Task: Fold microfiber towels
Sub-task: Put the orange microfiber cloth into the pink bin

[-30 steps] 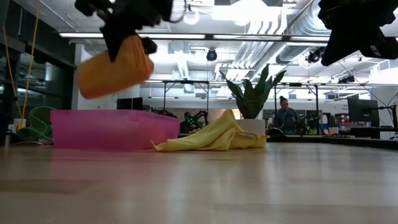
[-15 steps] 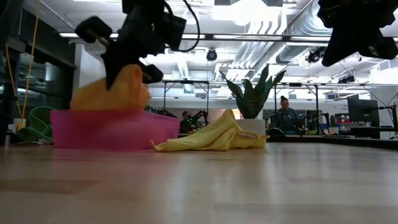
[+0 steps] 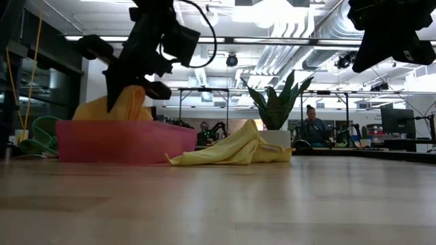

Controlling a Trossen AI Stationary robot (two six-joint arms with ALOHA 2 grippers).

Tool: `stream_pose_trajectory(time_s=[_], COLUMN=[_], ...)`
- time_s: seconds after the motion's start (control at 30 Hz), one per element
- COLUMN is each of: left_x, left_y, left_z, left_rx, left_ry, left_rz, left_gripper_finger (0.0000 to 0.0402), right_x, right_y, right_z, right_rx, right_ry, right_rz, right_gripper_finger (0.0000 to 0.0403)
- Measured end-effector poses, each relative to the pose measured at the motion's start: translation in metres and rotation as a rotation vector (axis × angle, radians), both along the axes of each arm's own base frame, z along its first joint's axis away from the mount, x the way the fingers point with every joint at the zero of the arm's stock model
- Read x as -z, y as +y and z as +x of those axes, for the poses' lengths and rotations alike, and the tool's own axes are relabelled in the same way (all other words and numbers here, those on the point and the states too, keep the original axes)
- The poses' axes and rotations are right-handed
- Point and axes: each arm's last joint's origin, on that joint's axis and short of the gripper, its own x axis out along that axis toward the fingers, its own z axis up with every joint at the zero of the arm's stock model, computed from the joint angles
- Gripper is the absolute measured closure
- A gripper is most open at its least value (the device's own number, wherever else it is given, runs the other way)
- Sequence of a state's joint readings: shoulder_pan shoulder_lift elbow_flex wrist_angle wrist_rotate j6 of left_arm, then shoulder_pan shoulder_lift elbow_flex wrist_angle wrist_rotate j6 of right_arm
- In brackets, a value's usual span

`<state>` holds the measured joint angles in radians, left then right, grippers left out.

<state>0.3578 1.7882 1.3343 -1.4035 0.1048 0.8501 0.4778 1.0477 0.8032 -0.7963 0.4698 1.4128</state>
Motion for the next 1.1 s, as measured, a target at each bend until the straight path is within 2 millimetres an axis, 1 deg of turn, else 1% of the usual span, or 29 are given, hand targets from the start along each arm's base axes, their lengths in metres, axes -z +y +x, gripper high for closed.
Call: stream_pose_trajectory(time_s=[0.17, 0.3, 0.43, 0.63, 0.73, 0.83, 1.1], left_x=[0.007, 0.013, 0.014, 0.014, 0.014, 0.014, 0.015], left_y=[-0.007, -0.012, -0.012, -0.011, -0.011, -0.011, -0.008], left_z=[0.001, 0.008, 0.013, 0.013, 0.013, 0.014, 0.016], left_rx=[0.007, 0.029, 0.036, 0.026, 0.022, 0.027, 0.007], left_ry=[-0.029, -0.087, -0.136, -0.129, -0.128, -0.135, -0.138], left_rz=[-0.057, -0.040, -0.023, 0.009, 0.011, 0.016, 0.102], left_gripper_finger=[0.0401, 0.0401, 0.0401, 0.0396, 0.0380, 0.0356, 0.0273], right_x=[0.000, 0.000, 0.000, 0.000, 0.000, 0.000, 0.000], right_y=[0.000, 0.000, 0.000, 0.000, 0.000, 0.000, 0.000], right_z=[0.000, 0.000, 0.000, 0.000, 0.001, 0.001, 0.001], right_rx=[0.000, 0.000, 0.000, 0.001, 0.001, 0.001, 0.001], right_ry=[0.000, 0.000, -0.001, -0.005, -0.007, -0.007, -0.008], right_rz=[0.000, 0.001, 0.002, 0.005, 0.005, 0.006, 0.006], right_gripper_finger=[0.0403, 0.0403, 0.0403, 0.0403, 0.0403, 0.0403, 0.0403])
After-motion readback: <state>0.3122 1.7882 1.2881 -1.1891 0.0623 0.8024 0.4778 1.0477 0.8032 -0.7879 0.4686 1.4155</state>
